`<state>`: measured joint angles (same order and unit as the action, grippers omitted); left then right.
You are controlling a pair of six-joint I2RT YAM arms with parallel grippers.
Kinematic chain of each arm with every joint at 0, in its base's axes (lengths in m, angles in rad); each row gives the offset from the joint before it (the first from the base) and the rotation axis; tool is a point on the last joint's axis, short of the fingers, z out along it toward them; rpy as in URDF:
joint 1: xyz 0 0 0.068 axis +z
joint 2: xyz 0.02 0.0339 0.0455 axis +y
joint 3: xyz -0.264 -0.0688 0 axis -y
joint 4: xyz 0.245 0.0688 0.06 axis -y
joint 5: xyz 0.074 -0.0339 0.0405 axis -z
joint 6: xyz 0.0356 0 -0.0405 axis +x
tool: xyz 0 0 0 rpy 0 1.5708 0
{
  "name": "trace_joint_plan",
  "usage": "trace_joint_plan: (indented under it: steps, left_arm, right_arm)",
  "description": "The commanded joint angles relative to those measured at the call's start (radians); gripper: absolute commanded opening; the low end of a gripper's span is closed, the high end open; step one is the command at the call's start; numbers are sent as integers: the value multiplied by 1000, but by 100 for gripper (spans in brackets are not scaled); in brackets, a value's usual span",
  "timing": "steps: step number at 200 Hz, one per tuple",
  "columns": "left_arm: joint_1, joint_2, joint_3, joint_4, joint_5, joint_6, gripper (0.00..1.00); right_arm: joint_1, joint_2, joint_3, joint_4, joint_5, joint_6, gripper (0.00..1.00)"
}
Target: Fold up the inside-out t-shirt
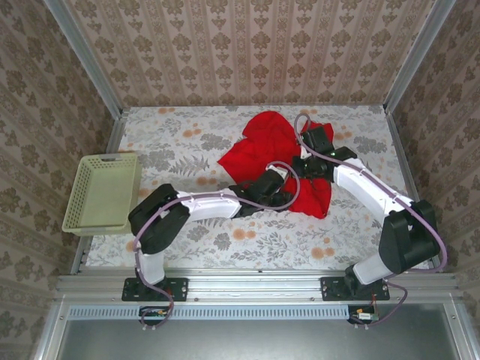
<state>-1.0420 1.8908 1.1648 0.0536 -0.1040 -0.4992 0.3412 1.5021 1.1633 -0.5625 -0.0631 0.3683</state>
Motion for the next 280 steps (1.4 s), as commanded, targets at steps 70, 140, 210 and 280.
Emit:
trace_joint_plan:
  steps: [70, 140, 210, 280]
  left_arm:
    - [108, 39, -11, 50, -12, -77, 6]
    - [144, 79, -24, 85, 84, -125, 18]
    - [140, 50, -87, 58, 64, -139, 28]
    - [103, -76, -160, -47, -22, -147, 33]
  right_arm:
    - [-54, 259, 163, 22, 330, -86, 6]
    - [-20, -13, -110, 57, 144, 12, 68]
    - [-9, 5, -304, 196, -52, 134, 75]
    - [-29, 15, -330, 253, -87, 129, 23]
